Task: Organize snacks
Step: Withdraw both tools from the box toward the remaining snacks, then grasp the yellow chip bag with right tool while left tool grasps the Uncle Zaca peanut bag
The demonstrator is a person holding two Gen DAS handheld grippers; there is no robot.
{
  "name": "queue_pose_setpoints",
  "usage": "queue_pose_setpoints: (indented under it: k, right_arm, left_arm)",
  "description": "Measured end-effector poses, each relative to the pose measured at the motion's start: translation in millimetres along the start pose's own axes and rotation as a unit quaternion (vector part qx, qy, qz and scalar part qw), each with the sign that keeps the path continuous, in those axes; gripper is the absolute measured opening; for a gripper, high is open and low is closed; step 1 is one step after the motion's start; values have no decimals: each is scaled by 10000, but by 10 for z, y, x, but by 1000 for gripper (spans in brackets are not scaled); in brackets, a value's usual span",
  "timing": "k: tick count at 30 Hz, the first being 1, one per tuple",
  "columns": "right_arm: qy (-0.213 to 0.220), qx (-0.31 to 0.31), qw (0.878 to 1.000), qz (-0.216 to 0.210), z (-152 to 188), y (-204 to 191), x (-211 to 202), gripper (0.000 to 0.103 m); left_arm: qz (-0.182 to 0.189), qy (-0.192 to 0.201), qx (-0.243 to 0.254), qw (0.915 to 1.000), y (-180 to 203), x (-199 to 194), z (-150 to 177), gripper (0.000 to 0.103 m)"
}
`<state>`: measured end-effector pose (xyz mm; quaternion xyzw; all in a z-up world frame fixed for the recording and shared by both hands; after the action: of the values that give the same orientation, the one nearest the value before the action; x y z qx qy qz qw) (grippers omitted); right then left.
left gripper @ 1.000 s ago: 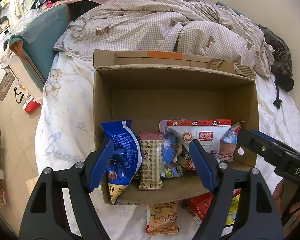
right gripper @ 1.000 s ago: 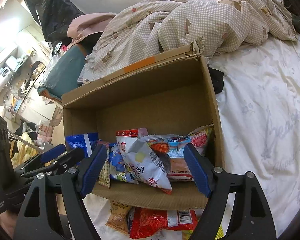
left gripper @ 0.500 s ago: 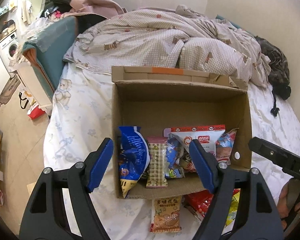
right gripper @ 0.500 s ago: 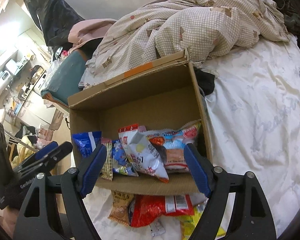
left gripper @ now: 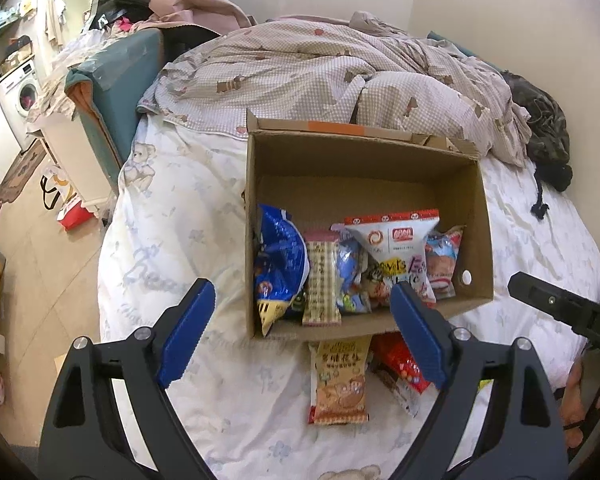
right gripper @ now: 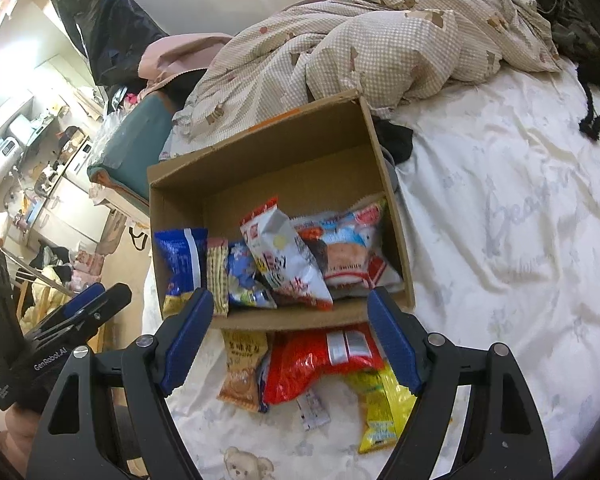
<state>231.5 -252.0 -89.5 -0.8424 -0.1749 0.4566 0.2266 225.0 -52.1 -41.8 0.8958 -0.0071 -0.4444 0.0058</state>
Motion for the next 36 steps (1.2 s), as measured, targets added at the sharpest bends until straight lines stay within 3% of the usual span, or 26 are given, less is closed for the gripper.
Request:
queue_pose_setpoints:
  k: [26, 36]
  right_arm:
    - [-47, 300, 9984, 487, 451, 297, -329, 82]
    - [-209, 1343, 9893, 538, 493, 736, -272, 82]
  left_arm:
    - [4, -370, -138, 9992, -104, -164, 557, 87]
    - [-42, -503, -207, 9985, -128, -92, 606, 87]
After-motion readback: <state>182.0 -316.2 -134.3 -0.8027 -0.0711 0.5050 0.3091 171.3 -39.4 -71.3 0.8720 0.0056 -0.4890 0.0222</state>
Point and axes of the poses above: each gripper's, at about its wrist camera, not at the fingertips, and x roughly the way its jaws point, y to its right, z to its underside, the point moved 5 cm from there along x, roughly the way its jaws point, and after that the axes turned 6 degrees about -z, right-handed, at the moved point
